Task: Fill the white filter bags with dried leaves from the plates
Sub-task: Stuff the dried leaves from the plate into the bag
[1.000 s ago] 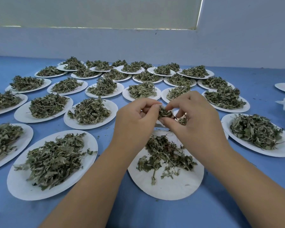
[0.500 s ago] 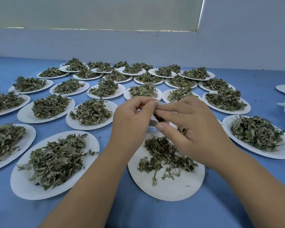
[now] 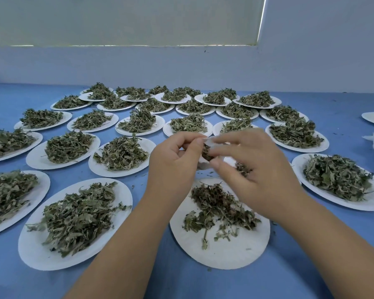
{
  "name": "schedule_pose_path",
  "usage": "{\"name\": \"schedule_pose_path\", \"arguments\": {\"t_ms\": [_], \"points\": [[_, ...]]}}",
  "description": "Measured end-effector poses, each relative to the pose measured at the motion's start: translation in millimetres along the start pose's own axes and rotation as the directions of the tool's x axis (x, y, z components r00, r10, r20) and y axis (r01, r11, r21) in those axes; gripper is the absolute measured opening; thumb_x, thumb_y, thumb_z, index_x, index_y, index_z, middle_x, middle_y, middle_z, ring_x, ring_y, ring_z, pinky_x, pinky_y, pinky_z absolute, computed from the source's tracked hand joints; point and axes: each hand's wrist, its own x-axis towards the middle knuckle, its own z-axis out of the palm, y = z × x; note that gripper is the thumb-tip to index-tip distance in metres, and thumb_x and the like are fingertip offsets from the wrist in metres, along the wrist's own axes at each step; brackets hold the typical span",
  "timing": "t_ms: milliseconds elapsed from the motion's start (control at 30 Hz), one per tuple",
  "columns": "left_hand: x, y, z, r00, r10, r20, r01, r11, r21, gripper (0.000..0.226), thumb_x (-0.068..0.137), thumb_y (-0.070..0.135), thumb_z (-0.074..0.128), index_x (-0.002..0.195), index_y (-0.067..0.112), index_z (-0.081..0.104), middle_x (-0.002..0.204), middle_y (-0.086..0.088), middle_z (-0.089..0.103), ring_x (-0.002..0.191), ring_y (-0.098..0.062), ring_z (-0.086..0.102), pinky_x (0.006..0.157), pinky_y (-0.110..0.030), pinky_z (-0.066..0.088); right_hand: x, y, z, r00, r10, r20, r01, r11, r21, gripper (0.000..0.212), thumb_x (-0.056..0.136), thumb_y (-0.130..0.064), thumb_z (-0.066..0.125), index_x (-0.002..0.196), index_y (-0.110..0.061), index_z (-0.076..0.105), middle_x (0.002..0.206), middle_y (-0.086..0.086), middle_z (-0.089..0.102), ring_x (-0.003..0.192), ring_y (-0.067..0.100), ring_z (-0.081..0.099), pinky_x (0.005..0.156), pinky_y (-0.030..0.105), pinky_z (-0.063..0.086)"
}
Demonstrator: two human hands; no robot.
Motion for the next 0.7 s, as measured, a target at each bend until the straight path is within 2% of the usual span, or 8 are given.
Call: {"name": "schedule_pose_path", "arguments": {"t_ms": [33, 100, 167, 233, 300, 433, 567, 700], "points": [[0.4, 0.0, -0.6, 1.0, -0.002, -0.012, 0.002, 1.0, 0.0, 0.015, 0.095, 0.015, 0.059, 0.09, 0.021, 0.072, 0.069, 0.01, 0.065, 0.059, -0.018, 0.07, 0.056, -0.025, 0.056, 1.0, 0.5, -1.9, 0.996, 0.05, -0.067, -0.046, 0.996, 0.071, 0.024, 0.089, -0.041, 0.057, 0.101, -0.025, 0.071, 0.111, -0.011, 0.06, 0.105, 0.007, 0.05, 0.092, 0.014, 0.034], [0.8, 0.1, -1.2, 1.0, 0.0, -0.03, 0.001, 1.0, 0.017, 0.015, 0.095, 0.016, 0.059, 0.091, 0.022, 0.072, 0.066, 0.013, 0.062, 0.057, -0.021, 0.07, 0.056, -0.028, 0.058, 3.7, 1.9, -3.1, 0.979, 0.199, -0.05, -0.183, 0.957, 0.226, 0.018, 0.085, -0.04, 0.061, 0.102, -0.033, 0.063, 0.108, -0.015, 0.053, 0.099, -0.003, 0.051, 0.081, 0.008, 0.037], [0.5, 1.4, -0.5, 1.0, 0.007, -0.027, -0.006, 0.999, 0.035, 0.016, 0.095, 0.015, 0.059, 0.09, 0.022, 0.071, 0.065, 0.014, 0.062, 0.054, -0.018, 0.069, 0.057, -0.029, 0.058, 7.0, 3.6, -2.7, 0.935, 0.33, 0.131, -0.355, 0.868, 0.347, 0.022, 0.085, -0.045, 0.062, 0.105, -0.044, 0.055, 0.112, -0.02, 0.05, 0.089, -0.004, 0.055, 0.068, 0.013, 0.044], [-0.2, 2.6, 1.0, 1.0, 0.022, -0.005, -0.022, 0.999, 0.049, 0.018, 0.096, 0.012, 0.058, 0.088, 0.022, 0.07, 0.063, 0.017, 0.061, 0.047, -0.009, 0.063, 0.058, -0.031, 0.059, 9.8, 7.2, -1.6, 0.869, 0.38, 0.318, -0.486, 0.78, 0.395, 0.024, 0.085, -0.043, 0.064, 0.106, -0.048, 0.054, 0.117, -0.019, 0.051, 0.083, 0.001, 0.061, 0.064, 0.022, 0.05], [-0.4, 3.1, 2.0, 0.999, 0.043, 0.018, -0.045, 0.997, 0.07, 0.019, 0.096, 0.01, 0.056, 0.087, 0.022, 0.068, 0.06, 0.019, 0.06, 0.041, -0.001, 0.053, 0.052, -0.023, 0.055, 12.1, 9.8, 0.6, 0.809, 0.391, 0.44, -0.569, 0.711, 0.414, 0.02, 0.085, -0.038, 0.066, 0.103, -0.043, 0.058, 0.112, -0.015, 0.056, 0.082, 0.01, 0.068, 0.069, 0.034, 0.056], [-1.4, 4.0, 4.2, 0.996, 0.053, 0.071, -0.06, 0.994, 0.096, 0.02, 0.096, 0.008, 0.055, 0.085, 0.019, 0.067, 0.054, 0.019, 0.055, 0.037, 0.001, 0.045, 0.041, -0.007, 0.032, 19.6, 10.9, 6.6, 0.765, 0.433, 0.477, -0.641, 0.588, 0.494, 0.018, 0.084, -0.018, 0.07, 0.1, -0.019, 0.065, 0.095, 0.003, 0.066, 0.069, 0.015, 0.068, 0.062, 0.022, 0.054], [-2.8, 3.8, 4.9, 0.994, 0.053, 0.097, -0.062, 0.993, 0.095, 0.022, 0.094, 0.005, 0.056, 0.083, 0.02, 0.068, 0.054, 0.017, 0.056, 0.04, -0.001, 0.042, 0.043, -0.008, 0.031, 34.3, 9.1, 10.3, 0.781, 0.459, 0.425, -0.615, 0.686, 0.39, 0.012, 0.077, -0.015, 0.072, 0.084, -0.01, 0.064, 0.057, -0.003, 0.066, 0.05, 0.009, 0.057, 0.047, 0.02, 0.045], [-3.8, 4.1, 5.5, 0.991, 0.077, 0.111, -0.093, 0.985, 0.146, 0.027, 0.093, 0.007, 0.058, 0.08, 0.028, 0.069, 0.06, -0.008, 0.055, 0.05, -0.012, 0.039, 0.047, -0.018, 0.031, 50.8, 2.8, 24.8, 0.795, 0.509, 0.329, -0.546, 0.837, 0.023, 0.014, 0.077, -0.019, 0.064, 0.068, -0.016, 0.054, 0.055, -0.004, 0.054, 0.05, 0.011, 0.045, 0.046, 0.022, 0.032]]}}
